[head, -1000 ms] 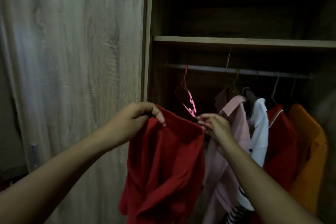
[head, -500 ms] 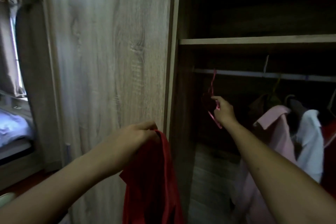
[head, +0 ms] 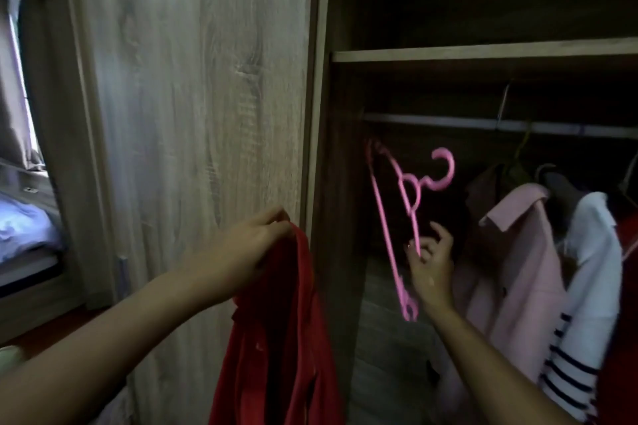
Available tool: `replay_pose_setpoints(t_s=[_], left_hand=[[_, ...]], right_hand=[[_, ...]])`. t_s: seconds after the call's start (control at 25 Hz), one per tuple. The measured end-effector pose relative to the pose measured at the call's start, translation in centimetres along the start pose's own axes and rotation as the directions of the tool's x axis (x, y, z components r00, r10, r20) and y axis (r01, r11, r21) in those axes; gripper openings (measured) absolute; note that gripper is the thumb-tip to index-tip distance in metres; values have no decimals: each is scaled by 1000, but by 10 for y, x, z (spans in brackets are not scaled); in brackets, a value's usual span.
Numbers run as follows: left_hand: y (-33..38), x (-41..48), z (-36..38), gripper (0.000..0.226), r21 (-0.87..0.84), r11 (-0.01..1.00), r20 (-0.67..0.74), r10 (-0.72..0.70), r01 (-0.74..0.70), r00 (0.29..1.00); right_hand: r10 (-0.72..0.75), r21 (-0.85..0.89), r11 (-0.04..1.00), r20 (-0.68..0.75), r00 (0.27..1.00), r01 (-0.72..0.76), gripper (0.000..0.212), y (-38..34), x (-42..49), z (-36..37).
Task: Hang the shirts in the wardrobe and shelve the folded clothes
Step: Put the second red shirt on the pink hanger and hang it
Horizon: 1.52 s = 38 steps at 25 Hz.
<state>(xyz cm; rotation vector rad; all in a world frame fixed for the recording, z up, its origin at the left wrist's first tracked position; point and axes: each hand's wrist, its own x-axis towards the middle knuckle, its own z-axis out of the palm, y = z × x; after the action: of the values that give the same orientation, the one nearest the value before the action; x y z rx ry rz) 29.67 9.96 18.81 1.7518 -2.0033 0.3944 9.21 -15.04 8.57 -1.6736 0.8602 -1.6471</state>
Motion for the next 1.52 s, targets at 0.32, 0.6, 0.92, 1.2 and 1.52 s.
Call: replay_pose_setpoints(t_s=[0.32, 0.6, 0.92, 1.2, 1.52], left_hand=[[19, 28, 49, 56, -166, 971, 242, -128, 170, 962], [52, 37, 59, 48, -492, 835, 317, -91, 246, 944], [27, 27, 33, 42, -756, 454, 327, -361, 471, 873], [4, 18, 50, 40, -568, 706, 189, -387, 422, 902], [19, 17, 63, 52, -317, 948, 5, -34, 33, 999]], right_hand=[[68, 283, 957, 6, 998, -66, 22, -54, -65, -56], [-98, 484, 875, 163, 982, 7, 10, -105, -100, -39], [74, -276, 961, 368, 927, 33, 15, -27, -101, -107], [29, -465, 808, 646, 763, 363, 21, -63, -62, -135], [-48, -502, 660, 714, 698, 559, 14, -90, -64, -94]])
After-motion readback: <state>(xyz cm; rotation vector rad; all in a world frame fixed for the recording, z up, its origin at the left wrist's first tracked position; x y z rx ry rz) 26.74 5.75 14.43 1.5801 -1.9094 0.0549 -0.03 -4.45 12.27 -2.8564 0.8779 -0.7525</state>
